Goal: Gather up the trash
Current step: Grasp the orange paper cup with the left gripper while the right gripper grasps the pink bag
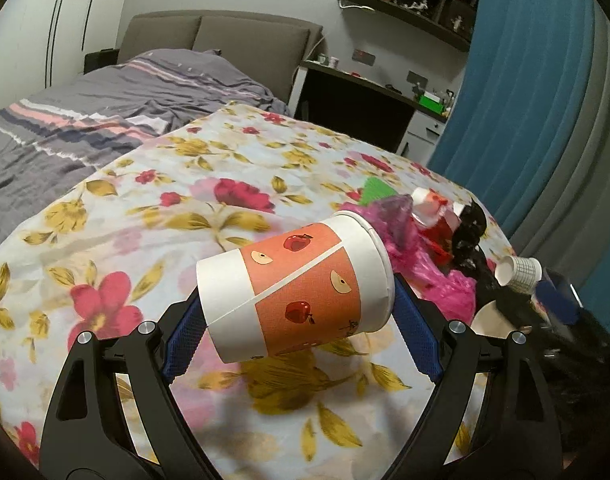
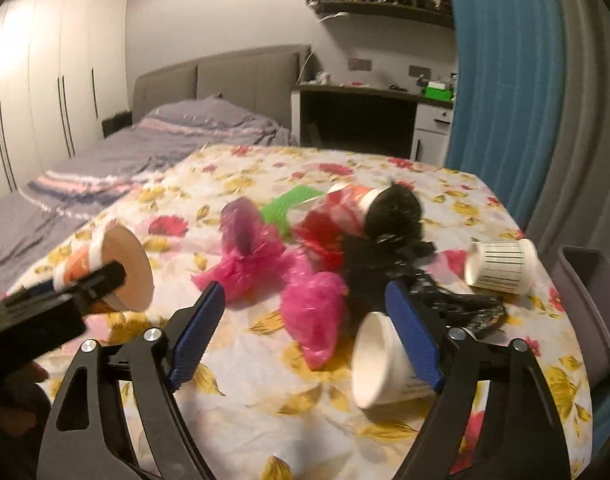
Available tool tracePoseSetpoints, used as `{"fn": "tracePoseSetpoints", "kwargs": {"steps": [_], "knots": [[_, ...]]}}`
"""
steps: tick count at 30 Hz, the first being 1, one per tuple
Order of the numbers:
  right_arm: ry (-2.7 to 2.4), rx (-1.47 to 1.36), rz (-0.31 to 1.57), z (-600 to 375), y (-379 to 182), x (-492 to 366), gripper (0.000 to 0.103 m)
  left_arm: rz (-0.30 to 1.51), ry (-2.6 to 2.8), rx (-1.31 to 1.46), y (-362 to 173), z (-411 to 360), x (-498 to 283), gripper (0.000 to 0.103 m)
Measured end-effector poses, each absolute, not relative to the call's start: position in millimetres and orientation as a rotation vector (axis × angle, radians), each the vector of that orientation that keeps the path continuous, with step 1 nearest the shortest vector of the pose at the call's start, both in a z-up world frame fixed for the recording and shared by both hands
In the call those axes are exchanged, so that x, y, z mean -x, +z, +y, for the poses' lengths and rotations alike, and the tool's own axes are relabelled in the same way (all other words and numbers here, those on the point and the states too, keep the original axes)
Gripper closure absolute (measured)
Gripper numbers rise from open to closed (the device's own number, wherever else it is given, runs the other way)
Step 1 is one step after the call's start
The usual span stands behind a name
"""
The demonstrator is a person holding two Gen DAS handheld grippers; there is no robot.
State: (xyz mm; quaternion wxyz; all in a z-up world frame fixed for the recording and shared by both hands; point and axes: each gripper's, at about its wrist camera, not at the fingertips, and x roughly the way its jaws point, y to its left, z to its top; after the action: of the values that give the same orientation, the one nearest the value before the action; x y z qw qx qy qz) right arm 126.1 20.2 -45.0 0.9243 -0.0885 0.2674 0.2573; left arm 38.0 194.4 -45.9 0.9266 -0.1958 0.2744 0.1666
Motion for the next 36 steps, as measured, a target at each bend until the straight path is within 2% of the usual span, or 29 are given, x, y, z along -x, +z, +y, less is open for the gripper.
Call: {"fn": "tracePoseSetpoints", "kwargs": {"steps": [3, 18, 21, 24, 27, 31, 36], "knots": [[0.527, 0.203, 0.594, 35, -54, -135, 0.031, 0.558, 0.345, 0.398, -47, 200, -35, 0.018], [0.572, 0.167, 0.742, 101, -79, -175, 0.036, 0.549, 0.393, 0.43, -56, 243, -29, 0.018], [0.566, 0.139, 0.788, 104, -86, -186, 0.041, 0.551, 0.398, 0.43, -58, 248, -31, 0.018], [0.569, 0.141, 0.797, 107, -89, -189, 0.047, 0.556, 0.397, 0.434, -60, 249, -33, 0.018], [0.574, 0.149, 0.801, 107, -90, -190, 0.063, 0.563, 0.397, 0.433, -62, 250, -36, 0.018], [0.589, 0.156, 0.795, 106, -91, -190, 0.077, 0.569, 0.39, 0.432, -63, 248, -38, 0.018], [0.607, 0.144, 0.769, 96, -85, -181, 0.083, 0.567, 0.384, 0.418, -60, 241, -37, 0.018]]}}
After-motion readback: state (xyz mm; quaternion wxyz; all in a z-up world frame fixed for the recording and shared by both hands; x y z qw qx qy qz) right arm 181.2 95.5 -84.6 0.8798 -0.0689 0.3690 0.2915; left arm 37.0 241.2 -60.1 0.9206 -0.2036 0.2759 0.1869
